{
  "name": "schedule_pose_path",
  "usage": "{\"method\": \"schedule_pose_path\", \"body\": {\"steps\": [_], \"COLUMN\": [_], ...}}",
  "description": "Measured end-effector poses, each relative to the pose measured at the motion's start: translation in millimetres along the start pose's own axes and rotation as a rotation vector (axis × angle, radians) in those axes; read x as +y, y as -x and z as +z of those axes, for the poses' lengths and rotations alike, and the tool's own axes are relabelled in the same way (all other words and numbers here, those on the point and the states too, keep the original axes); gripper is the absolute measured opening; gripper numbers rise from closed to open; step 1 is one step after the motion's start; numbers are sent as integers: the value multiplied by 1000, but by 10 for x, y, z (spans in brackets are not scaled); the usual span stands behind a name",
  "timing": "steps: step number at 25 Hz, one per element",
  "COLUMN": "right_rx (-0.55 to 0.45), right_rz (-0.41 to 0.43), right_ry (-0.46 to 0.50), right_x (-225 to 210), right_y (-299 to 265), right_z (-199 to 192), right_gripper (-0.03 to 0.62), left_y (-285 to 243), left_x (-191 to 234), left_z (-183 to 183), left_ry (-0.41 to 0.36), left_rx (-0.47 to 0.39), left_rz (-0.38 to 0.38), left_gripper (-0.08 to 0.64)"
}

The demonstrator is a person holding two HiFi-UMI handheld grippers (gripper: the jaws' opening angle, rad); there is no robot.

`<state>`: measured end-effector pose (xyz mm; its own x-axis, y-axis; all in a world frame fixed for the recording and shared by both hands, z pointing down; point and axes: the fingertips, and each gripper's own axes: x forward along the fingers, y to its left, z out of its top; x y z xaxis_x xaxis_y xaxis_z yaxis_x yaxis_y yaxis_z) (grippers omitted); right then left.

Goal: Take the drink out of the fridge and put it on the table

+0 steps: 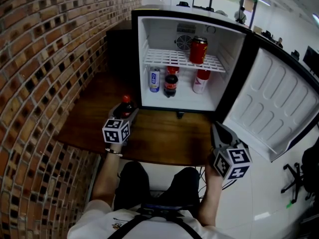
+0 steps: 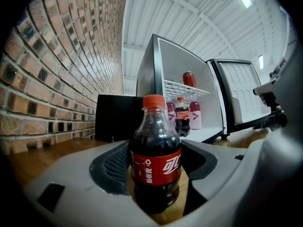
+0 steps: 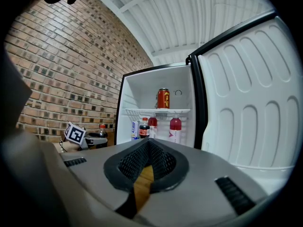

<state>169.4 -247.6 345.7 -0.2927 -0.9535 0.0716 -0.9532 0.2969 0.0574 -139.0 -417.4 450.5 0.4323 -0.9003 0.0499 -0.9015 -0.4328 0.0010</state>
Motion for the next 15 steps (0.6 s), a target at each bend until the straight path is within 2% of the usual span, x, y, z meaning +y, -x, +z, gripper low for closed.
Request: {"method": "schedule_pose_path", "body": {"steps": [9, 11, 15], "right_rx": [-5, -3, 6], "right_rz": [-3, -4, -6], "right_ry": [0, -2, -7], "right_x": [-2, -9, -34], "right_y": [27, 26, 24], "right_z": [17, 3, -33], "right_gripper": [17, 17, 17], "left_y": [6, 70, 349], "left_x": [-10, -11, 9], "left_z": [1, 25, 147], "left_ry": [2, 19, 40], "left_rx": [-2, -11, -36], "left_rz": [-15, -23, -14], "left_gripper": [319, 359, 362]}}
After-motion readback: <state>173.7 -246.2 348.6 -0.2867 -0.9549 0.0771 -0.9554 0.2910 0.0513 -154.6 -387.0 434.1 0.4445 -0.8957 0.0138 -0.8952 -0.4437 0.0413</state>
